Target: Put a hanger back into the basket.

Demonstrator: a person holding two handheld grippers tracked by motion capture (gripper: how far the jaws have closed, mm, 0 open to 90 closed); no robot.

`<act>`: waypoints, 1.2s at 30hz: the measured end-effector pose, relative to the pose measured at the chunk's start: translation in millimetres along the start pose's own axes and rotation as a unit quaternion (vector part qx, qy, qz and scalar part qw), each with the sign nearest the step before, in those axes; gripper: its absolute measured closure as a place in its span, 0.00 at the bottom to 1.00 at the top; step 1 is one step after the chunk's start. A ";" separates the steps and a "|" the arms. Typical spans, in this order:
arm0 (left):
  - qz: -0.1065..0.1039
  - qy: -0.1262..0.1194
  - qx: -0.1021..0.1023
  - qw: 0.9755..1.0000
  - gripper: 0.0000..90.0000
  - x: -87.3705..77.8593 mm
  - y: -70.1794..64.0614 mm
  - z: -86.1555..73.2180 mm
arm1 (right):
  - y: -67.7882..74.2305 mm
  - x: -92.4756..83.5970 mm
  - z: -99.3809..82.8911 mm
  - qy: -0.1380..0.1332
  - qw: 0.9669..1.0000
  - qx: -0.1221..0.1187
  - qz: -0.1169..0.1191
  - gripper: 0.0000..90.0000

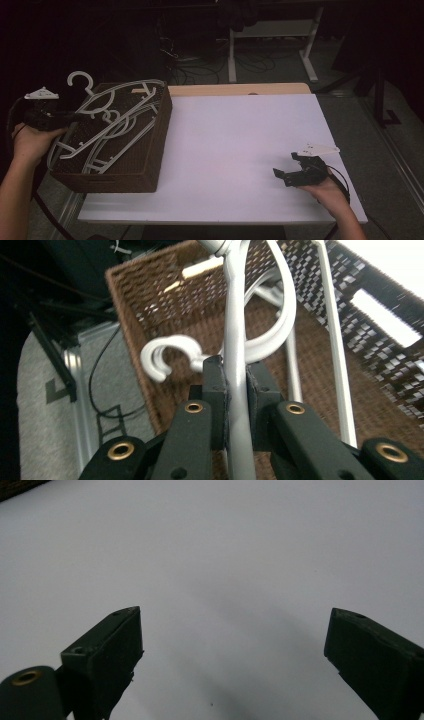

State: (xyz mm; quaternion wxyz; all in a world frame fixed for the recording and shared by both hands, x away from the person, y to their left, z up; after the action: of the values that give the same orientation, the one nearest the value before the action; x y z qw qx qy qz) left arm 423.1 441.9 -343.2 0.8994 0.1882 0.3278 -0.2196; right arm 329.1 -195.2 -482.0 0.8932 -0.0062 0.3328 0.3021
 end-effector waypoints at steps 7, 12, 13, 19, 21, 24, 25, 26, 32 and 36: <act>0.001 0.031 -0.003 1.000 0.91 22.6 -2.2 -13.2 | 0.0 0.4 -0.4 0.001 1.000 0.002 0.000 0.09; 0.001 0.050 -0.003 0.999 0.91 44.2 -10.1 -14.6 | 0.8 1.0 -0.4 0.001 1.000 0.000 0.001 0.09; 0.002 0.054 -0.010 0.998 0.91 50.3 -12.3 -16.5 | 0.6 0.7 -0.6 0.002 1.000 -0.001 0.000 0.09; -0.012 0.068 -0.033 0.997 0.89 55.4 -13.8 -26.9 | 0.0 0.6 -1.2 0.002 1.000 0.000 0.000 0.09; -0.019 0.070 -0.037 0.997 0.72 55.3 -15.8 -26.0 | 0.5 0.7 -1.0 0.001 1.000 -0.001 0.001 0.09; -0.017 0.059 -0.046 0.997 0.59 53.4 -15.3 -23.1 | 1.2 0.4 -0.8 0.001 1.000 -0.001 0.002 0.09; -0.018 0.054 -0.049 0.997 0.55 52.8 -15.2 -21.6 | 1.2 0.2 -0.8 0.001 1.000 -0.001 0.002 0.09; -0.019 0.047 -0.051 0.997 0.52 51.7 -15.4 -19.7 | 1.1 0.0 -0.8 0.000 1.000 -0.001 0.002 0.09; -0.061 -0.012 -0.063 0.996 0.43 39.3 -27.4 -0.8 | 0.7 -0.6 0.2 -0.002 1.000 0.000 0.003 0.09; -0.097 -0.050 -0.063 0.992 0.38 30.6 -43.7 14.6 | 1.7 -2.2 2.2 -0.003 1.000 0.000 0.006 0.09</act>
State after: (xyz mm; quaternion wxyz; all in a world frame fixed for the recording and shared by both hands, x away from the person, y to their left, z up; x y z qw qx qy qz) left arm 428.9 390.1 -361.8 0.8989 0.0877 0.3127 -0.2943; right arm 328.1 -194.6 -478.6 0.8922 -0.0035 0.3303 0.3081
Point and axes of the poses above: each handheld gripper's, and its own axes: x roughly forward along the jaws, z roughly out of its top, y roughly to its left, the point moved 7 cm from there along x, roughly forward along the jaws, and after that the axes turned 7 degrees about x, right-handed, at the moved point
